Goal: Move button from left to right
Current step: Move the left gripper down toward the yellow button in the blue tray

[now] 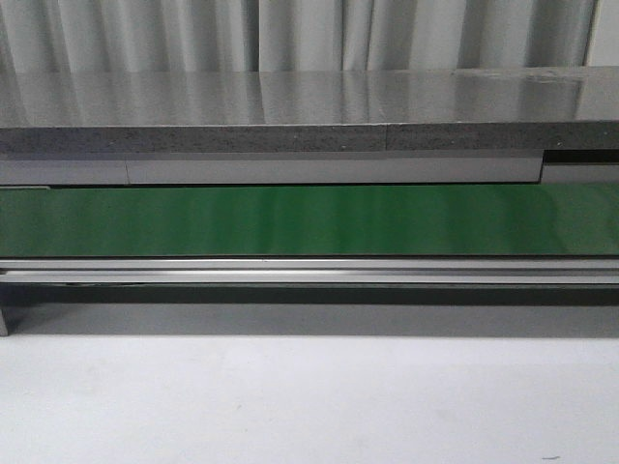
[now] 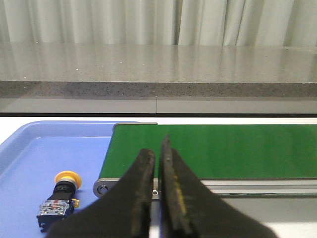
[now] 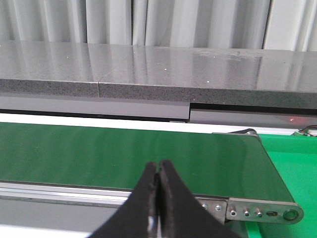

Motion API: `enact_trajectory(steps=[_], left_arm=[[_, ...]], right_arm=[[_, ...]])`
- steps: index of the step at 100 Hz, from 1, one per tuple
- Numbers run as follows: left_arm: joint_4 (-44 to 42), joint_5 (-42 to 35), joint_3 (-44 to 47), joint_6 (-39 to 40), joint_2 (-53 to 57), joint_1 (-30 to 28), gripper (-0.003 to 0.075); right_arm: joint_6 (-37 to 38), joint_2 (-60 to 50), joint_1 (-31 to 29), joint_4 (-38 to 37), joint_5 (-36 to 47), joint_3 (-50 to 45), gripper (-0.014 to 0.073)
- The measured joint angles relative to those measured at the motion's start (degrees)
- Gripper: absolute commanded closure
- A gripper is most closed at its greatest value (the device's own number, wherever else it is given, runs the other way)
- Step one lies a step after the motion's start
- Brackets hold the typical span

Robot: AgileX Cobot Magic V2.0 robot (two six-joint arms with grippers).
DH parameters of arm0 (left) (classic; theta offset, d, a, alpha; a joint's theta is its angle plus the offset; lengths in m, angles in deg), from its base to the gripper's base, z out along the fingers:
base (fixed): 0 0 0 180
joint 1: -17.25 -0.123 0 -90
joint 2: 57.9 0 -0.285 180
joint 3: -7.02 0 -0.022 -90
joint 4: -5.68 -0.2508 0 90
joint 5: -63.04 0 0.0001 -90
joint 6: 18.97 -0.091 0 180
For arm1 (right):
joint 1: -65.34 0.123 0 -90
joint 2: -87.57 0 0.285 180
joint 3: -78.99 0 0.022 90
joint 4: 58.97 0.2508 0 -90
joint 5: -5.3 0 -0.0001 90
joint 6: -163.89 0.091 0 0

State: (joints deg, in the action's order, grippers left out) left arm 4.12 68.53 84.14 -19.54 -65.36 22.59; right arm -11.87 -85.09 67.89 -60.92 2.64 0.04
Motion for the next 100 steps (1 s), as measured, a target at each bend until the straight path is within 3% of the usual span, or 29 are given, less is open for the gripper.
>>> enact_trajectory(steps=[72,100], left_arm=[[2.6,2.6,-0.2,0.0,-0.2,0.0,0.0715],[3.4,12.0,-11.2,0.0,-12.0,0.0,0.0715]], right_arm=[[0.0,0.0,0.0,0.0,-0.1,0.0,0.0662],[0.0,0.0,0.0,0.0,-0.1,0.0,0.0662]])
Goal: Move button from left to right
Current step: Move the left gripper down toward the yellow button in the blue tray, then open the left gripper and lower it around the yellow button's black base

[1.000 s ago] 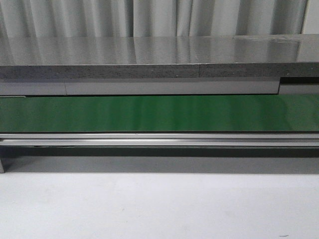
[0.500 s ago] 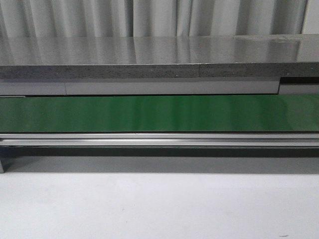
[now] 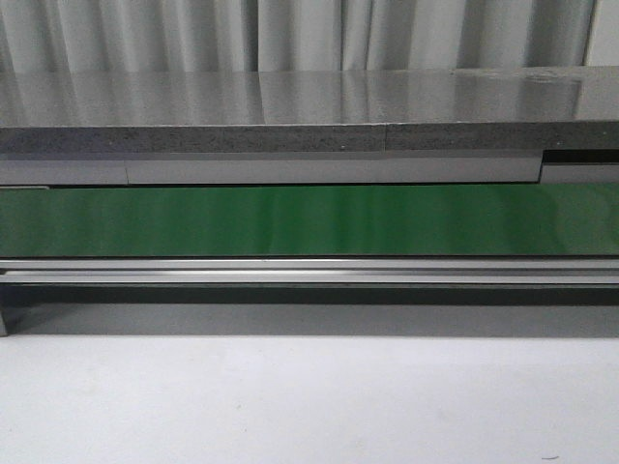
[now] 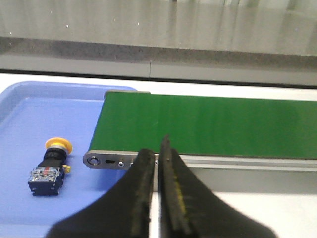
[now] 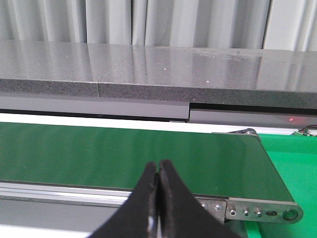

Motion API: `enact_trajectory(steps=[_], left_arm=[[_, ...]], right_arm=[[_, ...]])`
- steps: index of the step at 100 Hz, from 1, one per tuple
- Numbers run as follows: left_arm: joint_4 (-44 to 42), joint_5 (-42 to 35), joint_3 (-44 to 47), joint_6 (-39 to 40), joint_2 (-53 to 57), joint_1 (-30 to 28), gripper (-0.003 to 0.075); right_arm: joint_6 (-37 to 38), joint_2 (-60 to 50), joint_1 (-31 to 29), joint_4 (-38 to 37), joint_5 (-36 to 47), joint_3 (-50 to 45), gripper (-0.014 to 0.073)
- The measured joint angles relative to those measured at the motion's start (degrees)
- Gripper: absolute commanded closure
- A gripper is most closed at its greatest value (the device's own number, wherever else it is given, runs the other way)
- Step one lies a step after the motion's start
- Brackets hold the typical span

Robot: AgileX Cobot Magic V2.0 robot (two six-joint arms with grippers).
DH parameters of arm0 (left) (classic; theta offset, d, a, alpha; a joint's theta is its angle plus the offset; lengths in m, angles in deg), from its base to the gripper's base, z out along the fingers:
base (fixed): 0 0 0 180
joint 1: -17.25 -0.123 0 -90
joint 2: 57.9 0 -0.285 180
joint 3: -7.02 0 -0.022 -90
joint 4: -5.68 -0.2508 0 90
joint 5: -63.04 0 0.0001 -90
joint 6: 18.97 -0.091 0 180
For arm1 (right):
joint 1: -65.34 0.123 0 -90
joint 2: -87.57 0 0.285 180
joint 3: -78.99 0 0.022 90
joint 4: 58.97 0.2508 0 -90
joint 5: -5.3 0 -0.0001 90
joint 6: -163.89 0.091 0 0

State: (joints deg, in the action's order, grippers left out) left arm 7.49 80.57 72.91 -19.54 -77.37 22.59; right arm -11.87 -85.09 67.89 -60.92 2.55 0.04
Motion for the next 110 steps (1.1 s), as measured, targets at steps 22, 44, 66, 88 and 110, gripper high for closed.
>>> enact_trajectory(steps=[22,44,66,88,110], left_arm=[[0.0,15.2,-14.6,0.0,-15.6,0.0,0.0715],[0.0,24.4,-23.9,0.0,-27.8,0.0,0.0715],[0.0,25.4,-26.1,0.0,-33.5,0.0,0.0715],[0.0,26.1,-26.1,0.0,-33.9,0.0,0.0715],[0.0,26.5,-26.1,0.0,-33.9,0.0,0.055]], right_arm=[[0.0,0.0,0.0,0.0,0.0,0.0,0.0662],[0.0,0.0,0.0,0.0,0.0,0.0,0.0662],[0.0,0.0,0.0,0.0,0.0,0.0,0.0662],[0.0,0.0,0.0,0.0,0.0,0.0,0.0662],[0.0,0.0,0.0,0.0,0.0,0.0,0.0662]])
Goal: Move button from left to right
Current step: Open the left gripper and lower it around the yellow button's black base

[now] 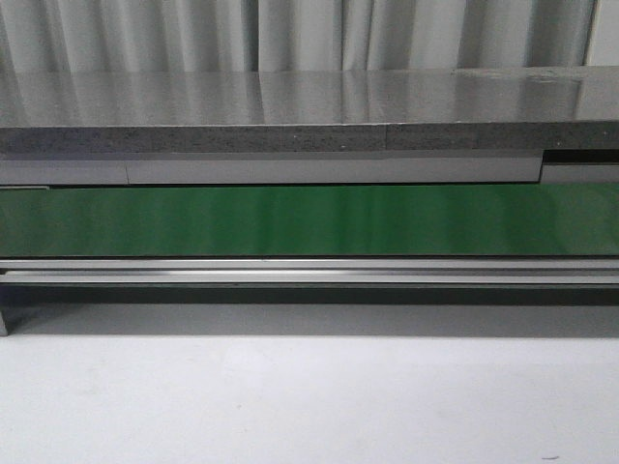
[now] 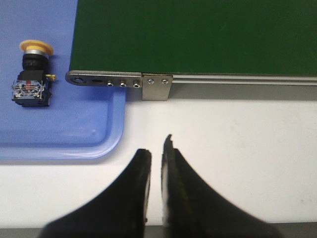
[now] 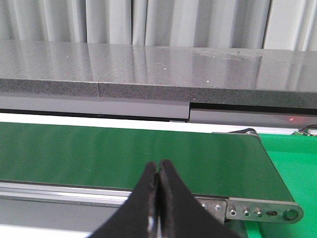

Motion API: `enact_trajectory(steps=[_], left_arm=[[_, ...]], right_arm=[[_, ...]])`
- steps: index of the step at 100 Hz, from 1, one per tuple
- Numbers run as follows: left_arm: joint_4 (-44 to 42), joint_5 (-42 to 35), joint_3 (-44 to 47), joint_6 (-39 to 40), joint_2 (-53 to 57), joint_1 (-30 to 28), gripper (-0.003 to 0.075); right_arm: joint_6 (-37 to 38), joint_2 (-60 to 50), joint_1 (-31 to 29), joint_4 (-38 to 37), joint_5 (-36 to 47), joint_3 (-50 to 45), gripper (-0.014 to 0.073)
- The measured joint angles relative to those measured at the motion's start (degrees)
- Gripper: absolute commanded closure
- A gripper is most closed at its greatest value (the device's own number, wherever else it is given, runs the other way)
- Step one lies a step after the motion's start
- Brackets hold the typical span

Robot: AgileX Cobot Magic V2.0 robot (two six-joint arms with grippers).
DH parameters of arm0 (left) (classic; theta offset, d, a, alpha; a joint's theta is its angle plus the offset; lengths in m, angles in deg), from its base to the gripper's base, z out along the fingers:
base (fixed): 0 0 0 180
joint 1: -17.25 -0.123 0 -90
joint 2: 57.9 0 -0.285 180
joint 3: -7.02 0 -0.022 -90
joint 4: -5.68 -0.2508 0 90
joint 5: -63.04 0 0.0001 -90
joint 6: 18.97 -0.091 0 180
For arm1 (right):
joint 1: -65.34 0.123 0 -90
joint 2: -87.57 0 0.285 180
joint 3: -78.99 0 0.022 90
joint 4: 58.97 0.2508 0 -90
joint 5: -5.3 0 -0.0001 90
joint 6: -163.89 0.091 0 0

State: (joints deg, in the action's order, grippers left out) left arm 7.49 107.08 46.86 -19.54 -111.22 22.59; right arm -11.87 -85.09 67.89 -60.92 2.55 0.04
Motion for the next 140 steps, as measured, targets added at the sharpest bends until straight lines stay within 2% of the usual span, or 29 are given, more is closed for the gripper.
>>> enact_trajectory(steps=[17,26,71,83,109,140], left_arm=[[0.0,0.1,0.0,0.0,0.0,0.0,0.022],[0.0,0.1,0.0,0.0,0.0,0.0,0.0139],[0.0,2.0,-1.7,0.0,0.0,-0.8,0.0138],[-0.9,2.9,-5.2,0.0,-0.8,-4.1,0.0138],[-2.5,4.6,-13.8,-0.8,-8.9,-16.2,0.0138],[-2.6,2.4,-20.1,-1.5,-25.0,-21.3,0.0138]], right_arm=[[0.0,0.0,0.0,0.0,0.0,0.0,0.0662],[0.0,0.0,0.0,0.0,0.0,0.0,0.0662],[0.0,0.0,0.0,0.0,0.0,0.0,0.0662],[0.0,0.0,0.0,0.0,0.0,0.0,0.0662],[0.0,0.0,0.0,0.0,0.0,0.0,0.0662],[0.0,0.0,0.0,0.0,0.0,0.0,0.0662]])
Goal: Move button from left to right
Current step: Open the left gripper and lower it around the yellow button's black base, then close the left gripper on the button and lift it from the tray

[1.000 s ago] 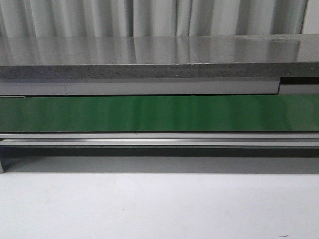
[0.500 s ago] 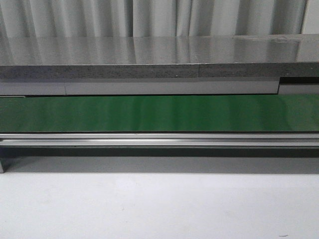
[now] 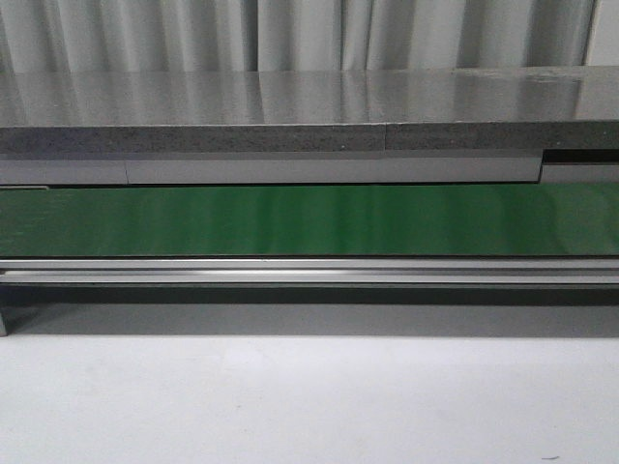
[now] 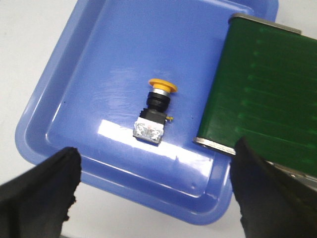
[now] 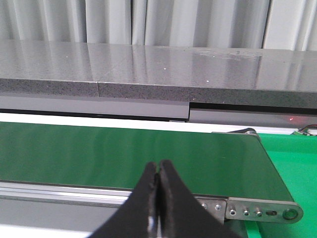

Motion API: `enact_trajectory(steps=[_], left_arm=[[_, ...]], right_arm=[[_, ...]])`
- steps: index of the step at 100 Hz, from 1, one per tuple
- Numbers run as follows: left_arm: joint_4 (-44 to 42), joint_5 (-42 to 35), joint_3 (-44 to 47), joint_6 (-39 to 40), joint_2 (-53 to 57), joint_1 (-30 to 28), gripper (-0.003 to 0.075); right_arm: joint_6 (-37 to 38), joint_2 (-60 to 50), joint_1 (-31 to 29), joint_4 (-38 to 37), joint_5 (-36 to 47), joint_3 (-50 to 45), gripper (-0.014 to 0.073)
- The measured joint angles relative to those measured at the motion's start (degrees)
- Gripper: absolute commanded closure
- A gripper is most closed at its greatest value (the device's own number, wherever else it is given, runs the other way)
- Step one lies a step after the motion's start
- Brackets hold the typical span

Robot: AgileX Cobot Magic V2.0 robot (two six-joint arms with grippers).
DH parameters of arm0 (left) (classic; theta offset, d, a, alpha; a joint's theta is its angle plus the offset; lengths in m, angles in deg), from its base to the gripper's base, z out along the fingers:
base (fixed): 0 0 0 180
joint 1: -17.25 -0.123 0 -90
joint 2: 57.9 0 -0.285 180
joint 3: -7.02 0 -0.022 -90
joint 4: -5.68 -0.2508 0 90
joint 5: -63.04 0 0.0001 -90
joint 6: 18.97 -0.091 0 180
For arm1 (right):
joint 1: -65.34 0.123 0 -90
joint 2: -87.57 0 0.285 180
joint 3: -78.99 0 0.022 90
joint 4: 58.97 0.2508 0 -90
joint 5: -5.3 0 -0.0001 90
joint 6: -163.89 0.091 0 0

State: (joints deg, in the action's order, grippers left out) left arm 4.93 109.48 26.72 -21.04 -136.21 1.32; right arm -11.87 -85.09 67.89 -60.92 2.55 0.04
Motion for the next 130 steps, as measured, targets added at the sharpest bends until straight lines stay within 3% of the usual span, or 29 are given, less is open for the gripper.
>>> enact_trajectory(steps=[51,130], left_arm=[[-0.8,-3.9,-7.9,-0.1,-22.9,-0.5,0.0138],[-1.6,-8.5,-9.9,-0.1,-36.5,-0.5,0.0139]], right_arm=[[0.0,0.0,0.0,0.0,0.0,0.0,0.0662],[0.0,0.0,0.0,0.0,0.0,0.0,0.0662]])
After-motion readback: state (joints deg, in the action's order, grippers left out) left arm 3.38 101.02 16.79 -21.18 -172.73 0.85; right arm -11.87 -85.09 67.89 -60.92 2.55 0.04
